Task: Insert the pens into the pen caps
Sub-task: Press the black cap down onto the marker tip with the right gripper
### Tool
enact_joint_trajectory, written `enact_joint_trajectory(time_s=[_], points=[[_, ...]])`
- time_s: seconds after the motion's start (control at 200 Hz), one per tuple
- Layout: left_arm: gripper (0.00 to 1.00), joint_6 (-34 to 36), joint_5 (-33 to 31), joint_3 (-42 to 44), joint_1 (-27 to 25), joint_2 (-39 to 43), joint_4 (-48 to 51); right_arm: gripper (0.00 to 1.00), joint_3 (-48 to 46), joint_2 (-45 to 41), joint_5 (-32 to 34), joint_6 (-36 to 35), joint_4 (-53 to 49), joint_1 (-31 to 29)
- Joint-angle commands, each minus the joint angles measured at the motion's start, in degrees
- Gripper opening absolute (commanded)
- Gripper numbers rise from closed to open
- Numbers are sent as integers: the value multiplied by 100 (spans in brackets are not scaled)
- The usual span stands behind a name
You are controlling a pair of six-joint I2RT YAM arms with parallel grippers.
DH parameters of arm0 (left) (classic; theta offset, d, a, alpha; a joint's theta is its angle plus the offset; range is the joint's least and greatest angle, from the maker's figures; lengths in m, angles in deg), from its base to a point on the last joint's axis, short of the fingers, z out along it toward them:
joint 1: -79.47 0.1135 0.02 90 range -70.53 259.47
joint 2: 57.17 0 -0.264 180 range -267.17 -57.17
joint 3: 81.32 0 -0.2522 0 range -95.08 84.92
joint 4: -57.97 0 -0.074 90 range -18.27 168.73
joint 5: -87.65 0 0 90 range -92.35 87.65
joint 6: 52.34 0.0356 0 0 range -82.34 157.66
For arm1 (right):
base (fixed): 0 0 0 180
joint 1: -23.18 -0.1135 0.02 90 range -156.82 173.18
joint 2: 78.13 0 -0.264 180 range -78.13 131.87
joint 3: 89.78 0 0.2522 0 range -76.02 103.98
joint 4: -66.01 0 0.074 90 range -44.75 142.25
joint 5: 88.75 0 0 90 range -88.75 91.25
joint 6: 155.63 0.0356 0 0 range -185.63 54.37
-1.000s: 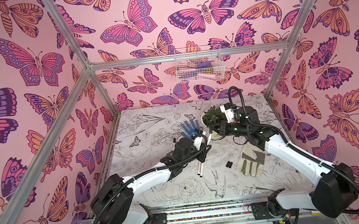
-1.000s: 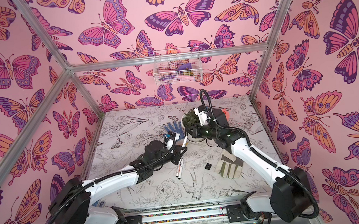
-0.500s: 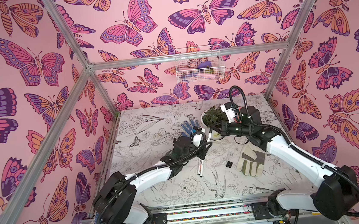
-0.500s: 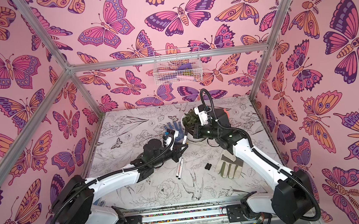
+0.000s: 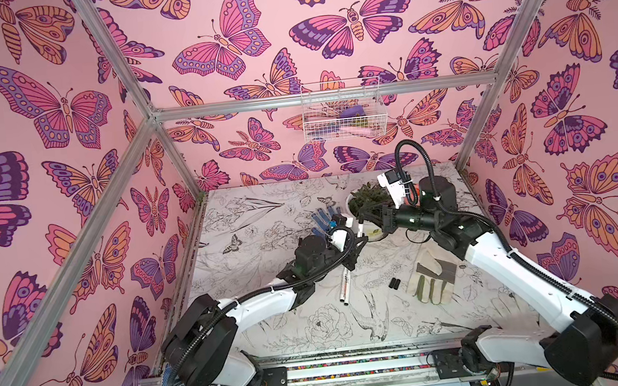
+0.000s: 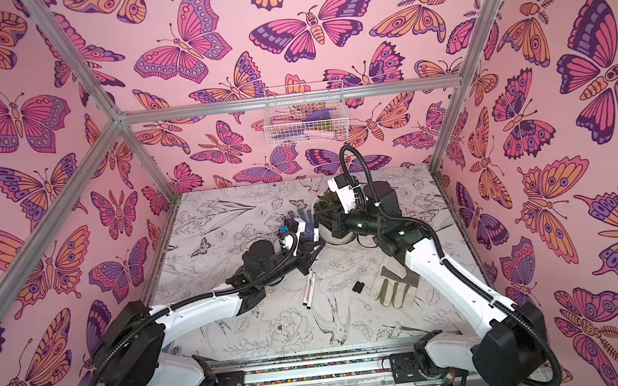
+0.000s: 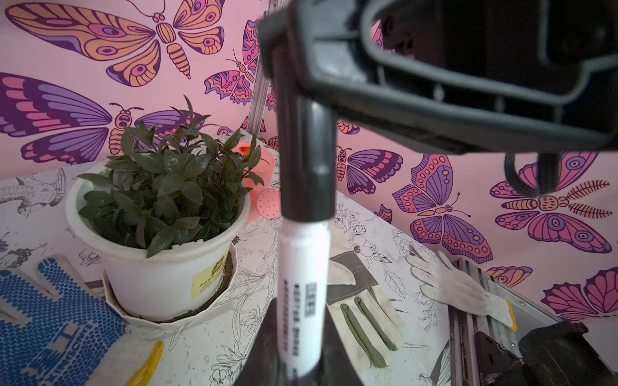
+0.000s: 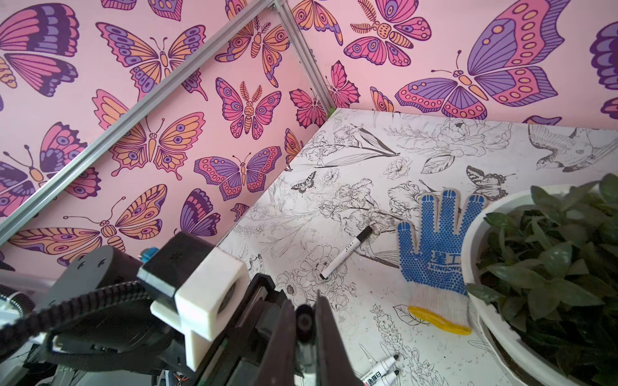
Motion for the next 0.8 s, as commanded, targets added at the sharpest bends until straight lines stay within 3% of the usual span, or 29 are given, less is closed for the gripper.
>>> enact_joint_trajectory(time_s=[0.0, 0.155, 0.456, 0.671, 0.791], points=[[0, 264, -653, -88, 29, 79, -1279, 8, -110, 20, -911, -300, -1394, -376], [0, 579, -902, 9, -108, 139, -1282, 12, -51, -29, -748, -353, -1456, -384], [0, 1165, -1271, 282, -299, 390, -1223, 9, 46, -181, -494, -663, -1756, -371], [0, 1513, -1329, 351, -395, 466, -1216, 18, 148, -199, -404, -778, -1914, -367], [0, 1588, -1310, 359, -454, 431, -1192, 27, 235, -187, -342, -718, -1882, -372]])
